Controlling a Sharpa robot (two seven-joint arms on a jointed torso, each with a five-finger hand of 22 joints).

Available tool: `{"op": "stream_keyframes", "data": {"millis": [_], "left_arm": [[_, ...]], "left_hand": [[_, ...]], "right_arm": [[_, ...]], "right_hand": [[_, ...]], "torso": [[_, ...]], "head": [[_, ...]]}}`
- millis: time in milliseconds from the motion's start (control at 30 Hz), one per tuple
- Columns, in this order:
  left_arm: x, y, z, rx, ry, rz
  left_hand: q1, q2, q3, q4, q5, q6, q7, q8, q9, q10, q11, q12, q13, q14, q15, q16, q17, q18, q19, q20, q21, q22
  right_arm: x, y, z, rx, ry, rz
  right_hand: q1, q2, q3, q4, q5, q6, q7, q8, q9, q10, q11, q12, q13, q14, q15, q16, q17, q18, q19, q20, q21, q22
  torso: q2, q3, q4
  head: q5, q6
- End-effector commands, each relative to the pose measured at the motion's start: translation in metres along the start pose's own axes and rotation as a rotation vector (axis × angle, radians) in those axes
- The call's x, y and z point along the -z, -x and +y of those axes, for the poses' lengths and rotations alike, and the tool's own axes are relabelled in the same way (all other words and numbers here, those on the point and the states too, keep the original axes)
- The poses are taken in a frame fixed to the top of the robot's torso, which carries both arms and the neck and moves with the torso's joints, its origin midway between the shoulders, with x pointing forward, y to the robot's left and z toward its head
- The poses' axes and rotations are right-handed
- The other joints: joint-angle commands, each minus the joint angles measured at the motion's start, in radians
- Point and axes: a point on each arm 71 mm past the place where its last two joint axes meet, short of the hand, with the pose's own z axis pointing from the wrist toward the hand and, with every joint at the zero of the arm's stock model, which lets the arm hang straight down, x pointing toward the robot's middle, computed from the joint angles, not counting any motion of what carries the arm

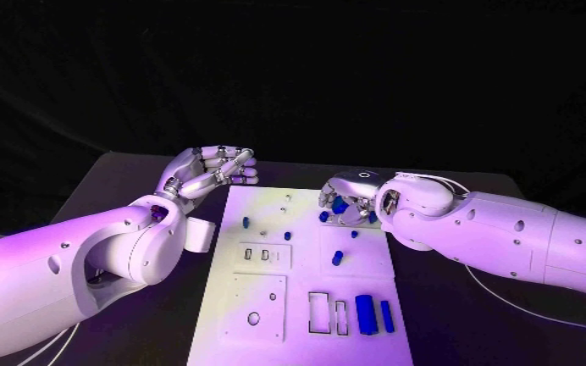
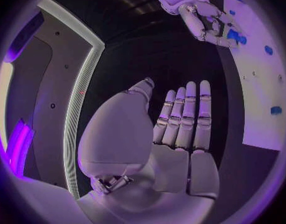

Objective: Assemble the parts on the task board

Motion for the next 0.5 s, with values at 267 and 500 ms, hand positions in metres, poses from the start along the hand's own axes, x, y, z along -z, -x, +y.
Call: {"op": "stream_keyframes", "data": {"millis": [267,500], "left_arm": [[0.0,-0.0019,-0.002,0.011,0.0,0.024],[0.0002,-0.0013,-0.002,0.013,0.004,0.024]], "left_hand": [[0.012,0.001,-0.004,0.0,-0.001,0.0,0.008,-0.001,0.0,-0.004,0.002,-0.005,-0.001,0.003,0.003,0.006,0.002,0.013,0.008,0.001,0.006,0.001],[0.011,0.002,-0.004,0.001,-0.001,-0.001,0.008,-0.001,0.0,-0.005,0.003,-0.007,-0.002,0.002,0.003,0.006,0.003,0.013,0.008,0.0,0.007,0.001]], "right_arm": [[-0.0026,-0.0053,0.0017,0.045,-0.017,0.027],[-0.0031,-0.0061,0.0019,0.039,-0.021,0.022]], "right_hand": [[0.018,0.019,0.024,0.005,0.003,0.019,-0.006,0.003,0.007,0.007,-0.004,0.018,0.005,0.034,0.005,0.05,0.042,-0.019,0.03,0.0,0.057,0.077],[0.013,0.033,0.066,0.018,0.0,0.036,-0.017,0.012,0.015,0.042,-0.015,0.036,0.011,0.038,-0.003,0.081,0.069,-0.028,0.051,-0.006,0.1,0.139]], "torso": [[0.007,-0.0015,0.0046],[0.008,-0.0032,0.0041]], "head": [[-0.001,-0.004],[0.0,-0.004]]}}
